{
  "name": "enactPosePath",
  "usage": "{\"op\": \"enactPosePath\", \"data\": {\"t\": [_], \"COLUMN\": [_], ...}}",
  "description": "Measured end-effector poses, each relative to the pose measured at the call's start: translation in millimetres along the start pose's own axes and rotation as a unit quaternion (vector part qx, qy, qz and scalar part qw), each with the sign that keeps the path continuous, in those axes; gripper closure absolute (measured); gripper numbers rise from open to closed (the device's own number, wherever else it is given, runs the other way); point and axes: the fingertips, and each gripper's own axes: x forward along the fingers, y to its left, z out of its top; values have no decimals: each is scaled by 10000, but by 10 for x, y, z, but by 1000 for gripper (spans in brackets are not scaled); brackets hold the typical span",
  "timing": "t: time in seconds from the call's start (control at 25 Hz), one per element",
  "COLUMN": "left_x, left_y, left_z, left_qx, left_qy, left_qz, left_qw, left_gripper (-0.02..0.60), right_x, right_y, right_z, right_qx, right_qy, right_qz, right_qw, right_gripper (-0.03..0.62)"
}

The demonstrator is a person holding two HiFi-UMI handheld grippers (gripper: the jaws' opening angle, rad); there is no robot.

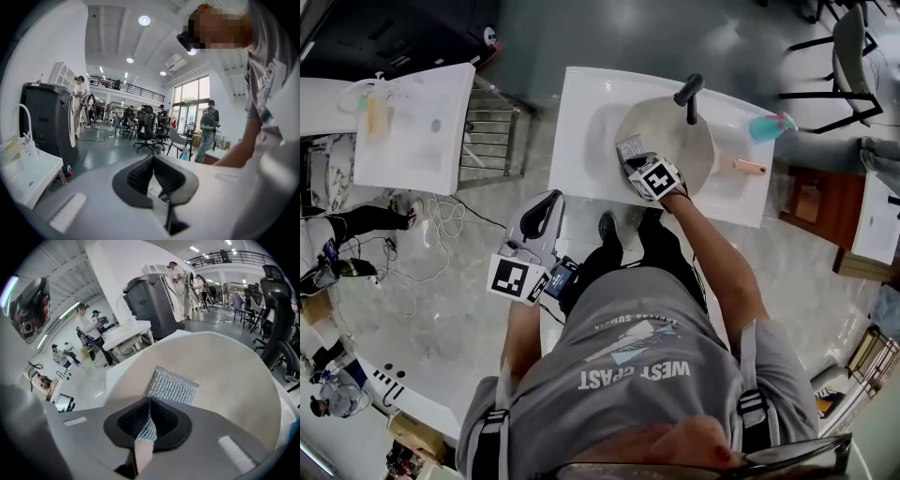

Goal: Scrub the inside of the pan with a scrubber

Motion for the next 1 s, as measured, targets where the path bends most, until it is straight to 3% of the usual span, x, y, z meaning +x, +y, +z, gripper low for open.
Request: {"op": "enactPosePath", "data": {"t": [0.2,0.32,0.52,0.68,0.84,1.0], "left_x": [104,185,323,381,360,309], "left_y": [-95,-165,-283,-325,-299,-236], "left_z": [49,88,92,70,14,-25], "left_qx": [55,101,167,187,161,109], "left_qy": [-34,-36,30,114,175,197], "left_qz": [-212,-339,-496,-509,-398,-247], "left_qw": [9998,9994,9986,9985,9989,9994], "left_gripper": [580,580,580,580,580,580], "right_x": [-148,-313,-526,-550,-432,-236], "right_y": [90,-165,-907,-1412,-1656,-1567], "right_z": [-617,-1006,-1258,-1130,-780,-444], "right_qx": [-481,-275,242,626,1055,1107], "right_qy": [718,1155,1231,916,346,102], "right_qz": [-8,-431,-1331,-1771,-1757,-1531], "right_qw": [9963,9920,9831,9779,9782,9819], "right_gripper": [577,577,577,579,582,583]}}
